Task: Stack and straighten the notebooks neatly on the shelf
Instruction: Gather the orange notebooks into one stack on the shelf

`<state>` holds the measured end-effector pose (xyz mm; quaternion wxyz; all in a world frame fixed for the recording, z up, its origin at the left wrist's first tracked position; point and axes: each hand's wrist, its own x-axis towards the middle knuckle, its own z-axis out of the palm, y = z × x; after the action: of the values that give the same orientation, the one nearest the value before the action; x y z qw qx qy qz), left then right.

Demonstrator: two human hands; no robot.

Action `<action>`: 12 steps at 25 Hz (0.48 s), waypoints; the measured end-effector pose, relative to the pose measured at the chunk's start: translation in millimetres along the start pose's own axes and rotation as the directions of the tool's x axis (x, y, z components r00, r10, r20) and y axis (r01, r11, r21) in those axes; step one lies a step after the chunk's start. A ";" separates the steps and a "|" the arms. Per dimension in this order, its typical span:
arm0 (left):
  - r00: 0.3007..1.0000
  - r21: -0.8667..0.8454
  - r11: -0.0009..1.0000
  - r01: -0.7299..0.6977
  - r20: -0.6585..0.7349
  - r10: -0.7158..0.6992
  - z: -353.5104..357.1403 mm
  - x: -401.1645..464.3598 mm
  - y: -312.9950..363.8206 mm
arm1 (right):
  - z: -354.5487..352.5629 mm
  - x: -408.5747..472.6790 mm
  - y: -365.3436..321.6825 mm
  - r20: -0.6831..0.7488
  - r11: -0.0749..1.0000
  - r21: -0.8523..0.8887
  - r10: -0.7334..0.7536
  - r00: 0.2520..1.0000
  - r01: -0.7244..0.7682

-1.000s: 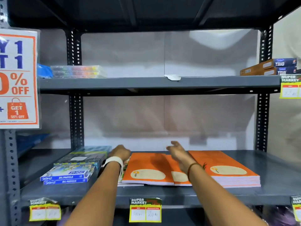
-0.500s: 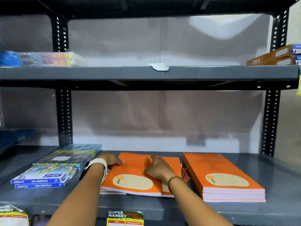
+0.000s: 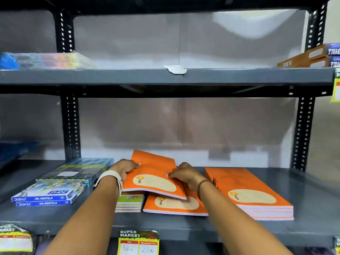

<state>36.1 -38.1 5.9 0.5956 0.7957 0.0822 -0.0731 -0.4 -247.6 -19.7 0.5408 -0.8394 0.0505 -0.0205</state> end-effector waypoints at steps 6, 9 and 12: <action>0.991 -0.214 0.977 -0.019 0.124 0.047 54.5 -18.8 33.0 | -85.4 -7.9 -4.6 -0.248 0.981 0.193 0.027 0.968 0.022; 0.980 -0.189 0.980 -0.060 0.176 0.094 101.8 -28.5 47.6 | -139.9 -19.9 9.0 -0.352 0.980 0.199 0.050 0.935 0.022; 0.963 -0.168 0.982 -0.090 0.235 0.129 148.9 -32.7 52.7 | -187.8 -36.3 27.7 -0.419 0.993 0.113 0.086 0.904 -0.042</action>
<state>12.9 -197.0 20.6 0.6646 0.7349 -0.0308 -0.1311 -54.9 -425.2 33.6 0.5590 -0.7845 0.1930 -0.1868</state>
